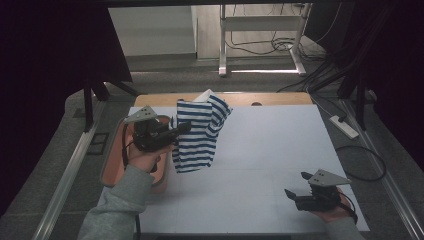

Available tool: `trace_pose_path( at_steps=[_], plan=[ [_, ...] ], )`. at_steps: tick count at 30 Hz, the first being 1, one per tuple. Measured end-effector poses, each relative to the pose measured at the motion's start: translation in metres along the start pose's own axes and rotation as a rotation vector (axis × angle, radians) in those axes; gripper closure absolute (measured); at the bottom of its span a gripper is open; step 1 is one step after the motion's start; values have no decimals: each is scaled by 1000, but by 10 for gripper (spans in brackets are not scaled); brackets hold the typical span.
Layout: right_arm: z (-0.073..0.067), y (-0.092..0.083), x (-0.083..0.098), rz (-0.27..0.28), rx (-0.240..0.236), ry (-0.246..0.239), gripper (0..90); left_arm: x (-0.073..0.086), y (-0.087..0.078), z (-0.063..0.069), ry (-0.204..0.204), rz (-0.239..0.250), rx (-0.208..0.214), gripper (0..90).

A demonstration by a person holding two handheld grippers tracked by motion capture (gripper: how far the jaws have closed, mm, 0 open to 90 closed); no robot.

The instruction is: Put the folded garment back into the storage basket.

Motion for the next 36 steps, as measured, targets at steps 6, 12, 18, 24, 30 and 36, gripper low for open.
trace_pose_path(
  at_steps=[6, 12, 18, 24, 30, 36],
  plan=[
    [0, 0, 0, 1, 1, -1, 169, 0, -6, -2, 2, 3, -7, 755],
    [0, 0, 0, 0, 0, -2, 169, 0, -13, -4, 4, 8, -17, 754],
    [0, 0, 0, 0, 1, -1, 169, 1, -21, -7, 3, 16, -27, 755],
    [0, 0, 0, 1, 2, -2, 169, 2, -29, -10, -6, 24, -37, 754],
    [0, 0, 0, 0, 1, -1, 169, 1, -36, -13, -8, 31, -44, 755],
    [0, 0, 0, -1, 1, -3, 169, -1, -44, -16, -12, 44, -53, 755]
  ],
)
Point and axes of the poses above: each handheld gripper's, and its own axes: y roughly forward along the jaws, x roughly out of its underside, z roughly to its right, the point moved 10 cm from there along y, roughly forward along the jaws, and after that the axes turned 13 degrees about y, right-handed, at the moved point
